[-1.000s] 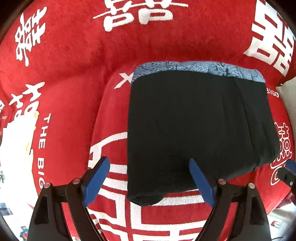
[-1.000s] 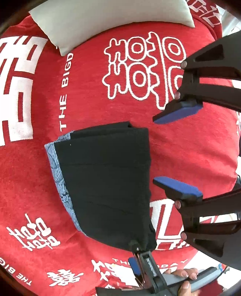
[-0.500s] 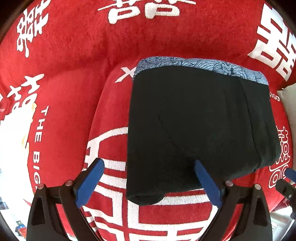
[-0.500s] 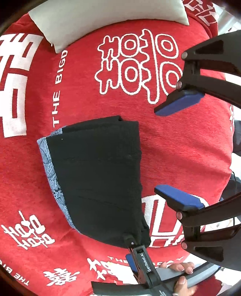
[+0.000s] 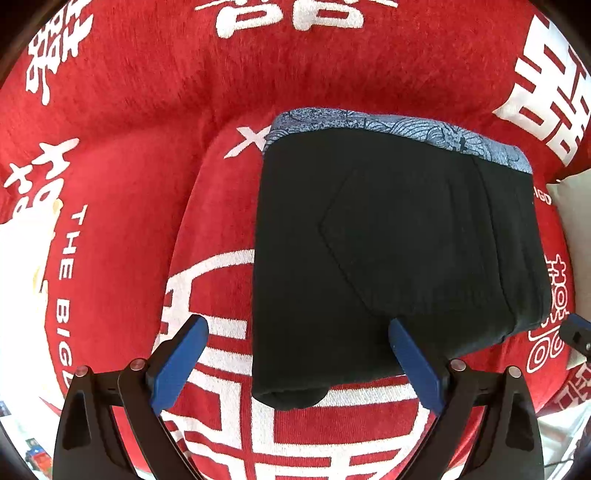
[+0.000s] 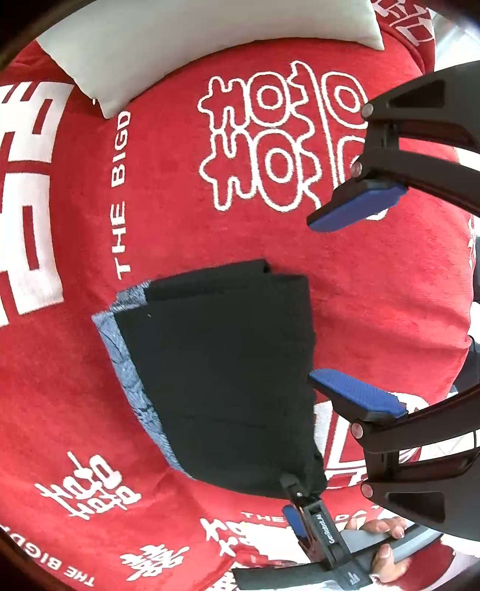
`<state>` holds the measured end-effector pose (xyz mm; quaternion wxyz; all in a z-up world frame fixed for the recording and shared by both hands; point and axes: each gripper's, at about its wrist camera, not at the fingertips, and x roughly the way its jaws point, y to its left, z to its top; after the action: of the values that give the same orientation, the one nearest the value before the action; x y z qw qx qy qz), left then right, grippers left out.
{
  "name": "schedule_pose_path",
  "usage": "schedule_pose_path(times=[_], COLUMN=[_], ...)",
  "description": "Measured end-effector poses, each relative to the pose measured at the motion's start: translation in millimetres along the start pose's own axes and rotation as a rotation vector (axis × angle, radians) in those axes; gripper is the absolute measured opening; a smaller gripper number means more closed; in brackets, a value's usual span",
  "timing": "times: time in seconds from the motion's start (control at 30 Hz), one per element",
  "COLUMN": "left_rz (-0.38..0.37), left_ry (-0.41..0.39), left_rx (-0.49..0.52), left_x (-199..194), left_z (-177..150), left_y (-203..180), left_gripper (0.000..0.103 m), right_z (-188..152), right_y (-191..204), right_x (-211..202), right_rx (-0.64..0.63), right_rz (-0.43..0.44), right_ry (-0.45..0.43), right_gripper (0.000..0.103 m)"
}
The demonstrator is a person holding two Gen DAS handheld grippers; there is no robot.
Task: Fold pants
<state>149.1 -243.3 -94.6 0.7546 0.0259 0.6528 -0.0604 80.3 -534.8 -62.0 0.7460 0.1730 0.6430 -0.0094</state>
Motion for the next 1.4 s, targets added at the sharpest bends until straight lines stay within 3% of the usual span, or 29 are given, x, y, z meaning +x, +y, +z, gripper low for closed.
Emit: schedule_pose_path(times=[0.43,0.63,1.13,1.4], left_rz=[-0.166,-0.244,-0.431,-0.537], left_ry=[-0.003,0.044,0.133,0.169], left_rx=[-0.061,-0.047,-0.051,-0.013], left_x=[-4,11,53,74], left_z=[37,58,74,82], left_y=[33,36,56,39], left_gripper=[0.098,0.098,0.098,0.098], right_z=[34,60,86,95], right_y=[-35,-50,-57,-48], right_x=[12,31,79,101], right_rx=[0.098,0.123,0.003,-0.043], right_rz=[0.161,0.265,0.435,0.561], right_ry=[0.013,0.03,0.141,0.168], right_gripper=[0.08,0.08,0.08,0.081])
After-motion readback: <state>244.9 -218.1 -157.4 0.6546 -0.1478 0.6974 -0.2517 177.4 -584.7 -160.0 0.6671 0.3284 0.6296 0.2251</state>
